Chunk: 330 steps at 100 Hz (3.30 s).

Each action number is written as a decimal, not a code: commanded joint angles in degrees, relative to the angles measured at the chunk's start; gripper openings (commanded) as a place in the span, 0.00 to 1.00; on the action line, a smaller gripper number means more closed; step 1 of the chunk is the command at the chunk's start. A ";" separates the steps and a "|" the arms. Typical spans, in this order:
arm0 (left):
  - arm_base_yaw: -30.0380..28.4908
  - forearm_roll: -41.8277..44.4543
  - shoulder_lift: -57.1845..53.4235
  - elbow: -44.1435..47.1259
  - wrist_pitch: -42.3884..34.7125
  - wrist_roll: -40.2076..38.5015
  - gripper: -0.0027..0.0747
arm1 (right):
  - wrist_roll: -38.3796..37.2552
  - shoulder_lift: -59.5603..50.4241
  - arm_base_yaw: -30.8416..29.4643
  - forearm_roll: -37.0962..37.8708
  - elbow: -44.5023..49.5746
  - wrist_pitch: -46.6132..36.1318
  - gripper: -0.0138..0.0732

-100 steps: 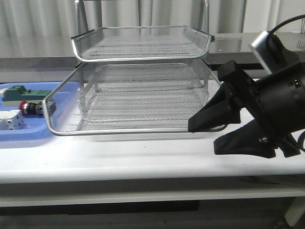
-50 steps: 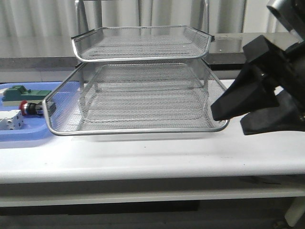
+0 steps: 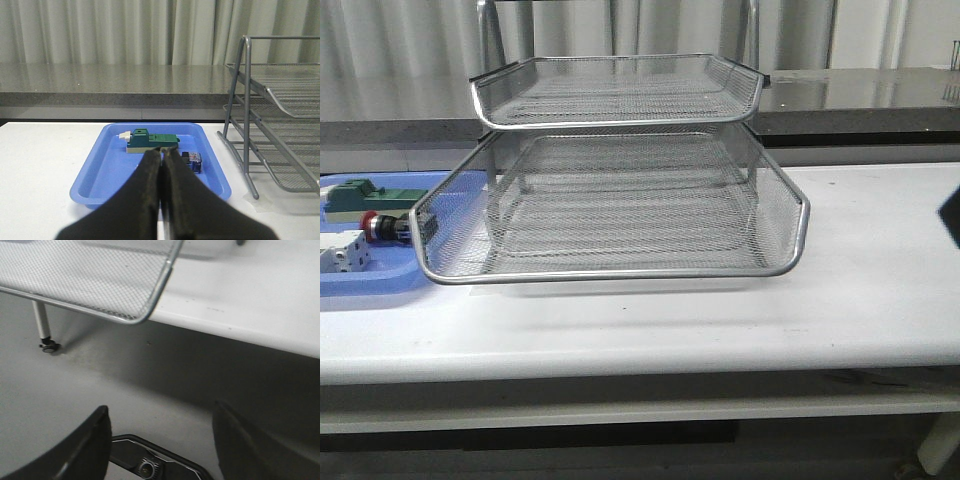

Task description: Place button on rack with both arms

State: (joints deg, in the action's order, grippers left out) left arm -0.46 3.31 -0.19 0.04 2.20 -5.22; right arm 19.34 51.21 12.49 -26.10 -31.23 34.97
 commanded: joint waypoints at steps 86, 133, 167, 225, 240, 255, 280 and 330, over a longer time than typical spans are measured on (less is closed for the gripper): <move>0.00 0.01 -2.01 2.70 -4.92 -0.62 0.01 | -25.52 -25.58 0.08 34.30 -15.19 26.09 0.29; 0.00 0.01 -2.01 2.70 -4.92 -0.62 0.01 | -25.47 -25.58 0.08 34.25 -15.19 26.05 0.08; 0.00 0.01 -2.01 2.70 -5.92 -0.62 0.01 | -25.47 -25.58 0.08 34.25 -15.19 26.05 0.08; 0.00 -7.30 11.34 -15.07 -5.96 -0.62 0.01 | -25.47 -25.58 0.08 34.25 -15.19 26.05 0.08; 0.00 -6.43 24.07 -25.48 1.26 -0.34 0.01 | -25.47 -25.58 0.08 34.25 -15.08 26.05 0.08; 0.00 -2.82 38.89 -38.60 11.76 -0.34 0.01 | -25.47 -25.58 0.08 34.25 -15.08 26.05 0.08; 0.00 -0.66 63.81 -61.28 30.69 6.24 0.01 | -25.47 -25.58 0.08 34.25 -15.08 26.05 0.08; 0.00 -3.80 99.57 -98.04 60.56 31.26 0.01 | -25.47 -25.58 0.08 34.25 -15.08 26.05 0.08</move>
State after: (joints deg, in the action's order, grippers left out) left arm -0.46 0.87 98.27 -92.11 60.91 22.95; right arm -6.27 25.19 12.49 7.10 -44.67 64.27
